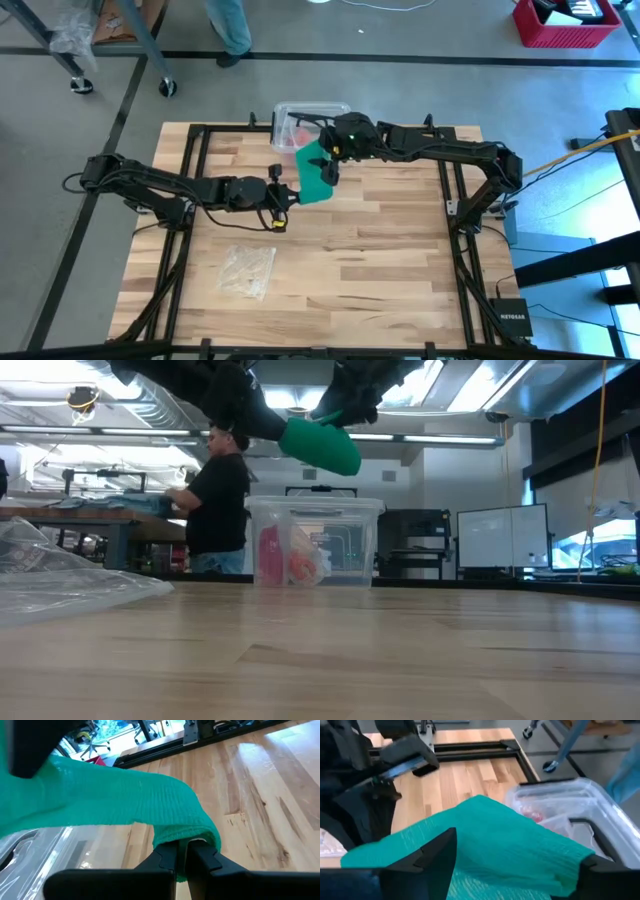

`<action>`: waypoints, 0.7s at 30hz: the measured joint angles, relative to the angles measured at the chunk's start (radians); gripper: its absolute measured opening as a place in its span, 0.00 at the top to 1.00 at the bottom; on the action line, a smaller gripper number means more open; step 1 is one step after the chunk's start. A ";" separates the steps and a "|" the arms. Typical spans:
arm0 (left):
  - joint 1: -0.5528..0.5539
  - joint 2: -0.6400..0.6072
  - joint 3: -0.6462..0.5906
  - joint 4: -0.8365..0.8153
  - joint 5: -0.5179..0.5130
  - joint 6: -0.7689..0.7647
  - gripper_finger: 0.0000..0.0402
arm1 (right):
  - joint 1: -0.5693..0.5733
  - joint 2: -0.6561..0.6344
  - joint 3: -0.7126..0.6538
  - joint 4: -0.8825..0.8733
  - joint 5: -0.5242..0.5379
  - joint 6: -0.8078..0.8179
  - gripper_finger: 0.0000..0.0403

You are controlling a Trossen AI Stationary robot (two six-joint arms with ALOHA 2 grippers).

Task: Roll bandage
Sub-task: Roll the green bandage

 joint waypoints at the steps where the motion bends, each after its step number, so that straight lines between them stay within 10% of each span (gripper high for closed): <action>1: 0.000 0.000 0.000 0.001 0.005 0.002 0.97 | 0.000 0.000 0.000 0.003 -0.011 -0.016 0.37; 11: 0.000 0.000 0.000 0.003 0.010 0.004 0.97 | 0.000 0.005 -0.001 -0.190 -0.123 0.032 0.37; 21: 0.000 0.000 0.000 -0.004 0.009 0.006 0.97 | -0.001 0.006 -0.001 0.027 -0.085 0.067 0.37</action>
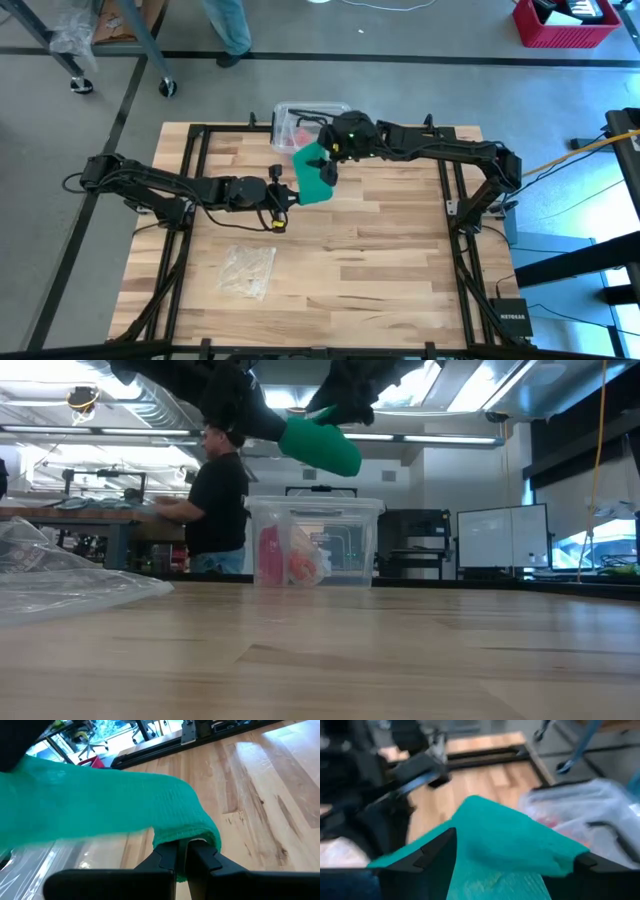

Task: Roll bandage
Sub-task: Roll the green bandage

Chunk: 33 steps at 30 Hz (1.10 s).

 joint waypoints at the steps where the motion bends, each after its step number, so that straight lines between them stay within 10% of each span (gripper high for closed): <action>1: 0.000 0.000 0.000 0.000 0.000 0.000 0.97 | 0.000 0.000 0.000 -0.021 -0.004 0.000 0.37; 33: 0.000 0.000 0.000 0.003 0.000 -0.006 0.97 | 0.028 0.065 0.000 -0.013 0.189 0.169 0.37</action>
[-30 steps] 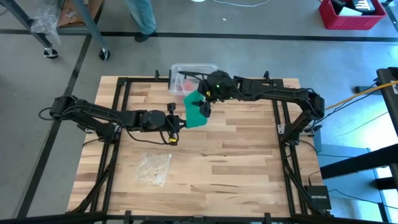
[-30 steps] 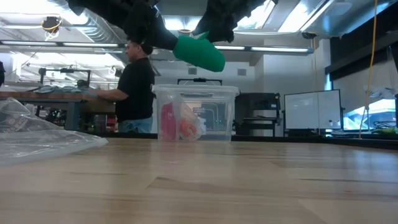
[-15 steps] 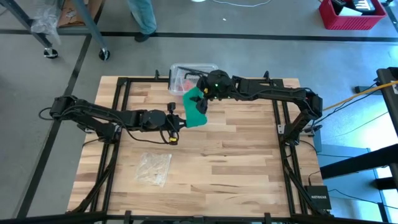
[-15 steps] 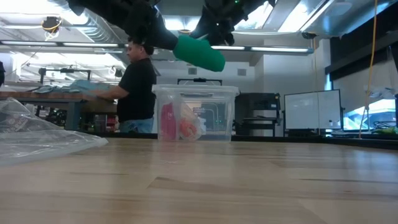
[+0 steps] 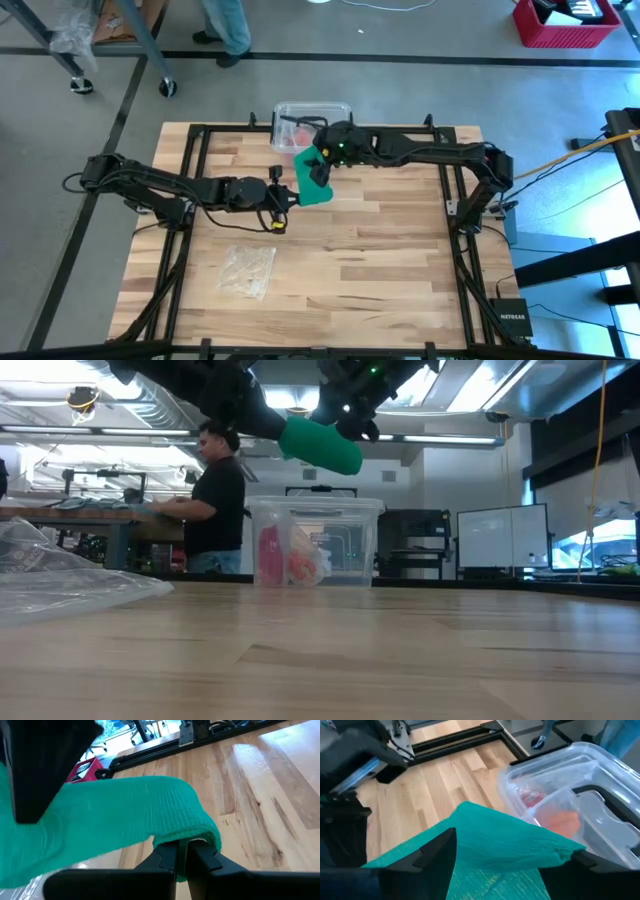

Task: Roll bandage
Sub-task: Roll the green bandage

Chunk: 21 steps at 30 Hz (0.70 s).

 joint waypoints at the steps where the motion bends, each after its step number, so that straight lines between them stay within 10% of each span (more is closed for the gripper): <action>1: 0.000 0.000 0.000 0.000 0.000 0.000 0.97 | 0.000 0.008 0.000 0.000 -0.002 -0.022 0.37; 21: 0.002 -0.076 0.028 -0.111 0.025 -0.099 0.97 | 0.005 -0.029 0.000 -0.060 -0.225 -0.023 0.37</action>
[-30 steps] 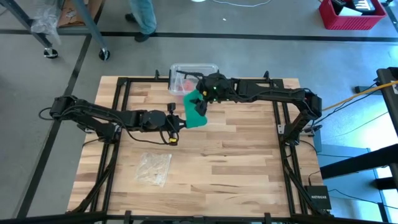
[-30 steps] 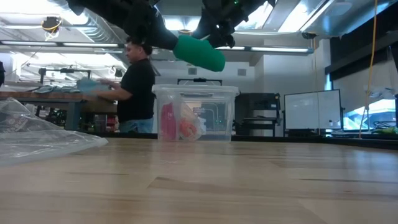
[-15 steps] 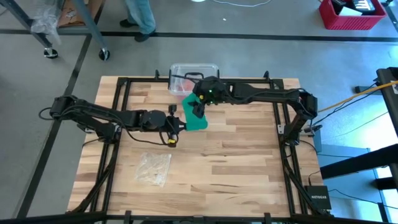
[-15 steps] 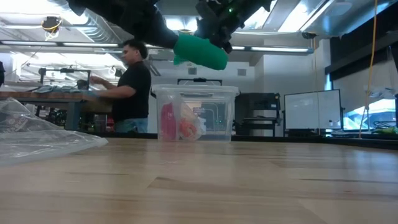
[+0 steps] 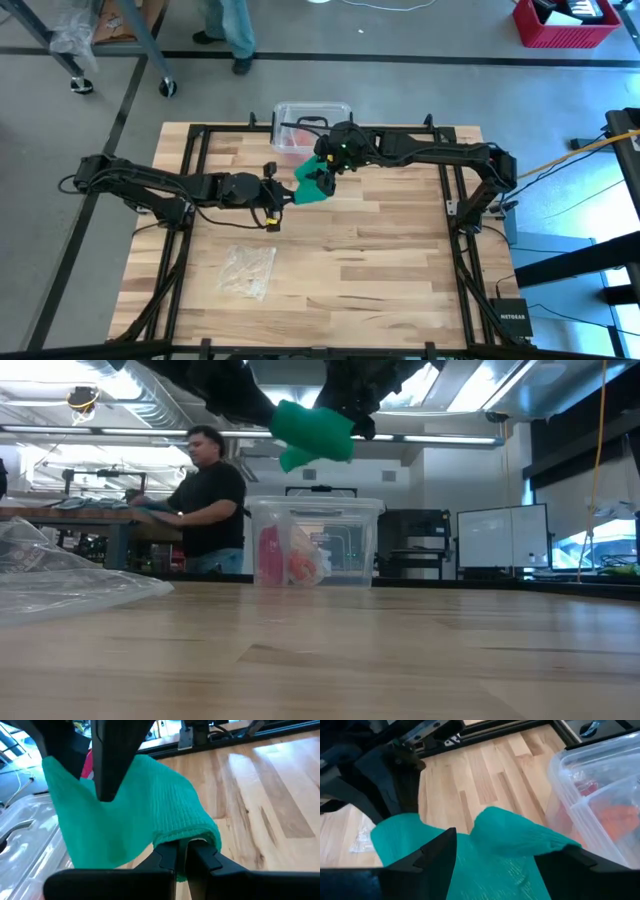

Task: Roll bandage
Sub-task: Roll the green bandage

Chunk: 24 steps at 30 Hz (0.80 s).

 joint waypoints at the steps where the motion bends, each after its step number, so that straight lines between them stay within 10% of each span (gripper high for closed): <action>1: 0.000 0.000 0.000 -0.005 0.009 0.002 0.97 | 0.000 0.000 0.000 0.008 0.000 0.001 0.37; 8: -0.002 0.000 0.000 -0.023 0.258 0.014 0.97 | 0.000 -0.006 0.000 0.048 0.002 -0.007 0.37; 24: 0.000 -0.042 -0.001 -0.021 0.318 -0.015 0.97 | 0.000 -0.096 0.000 -0.123 0.059 -0.119 0.37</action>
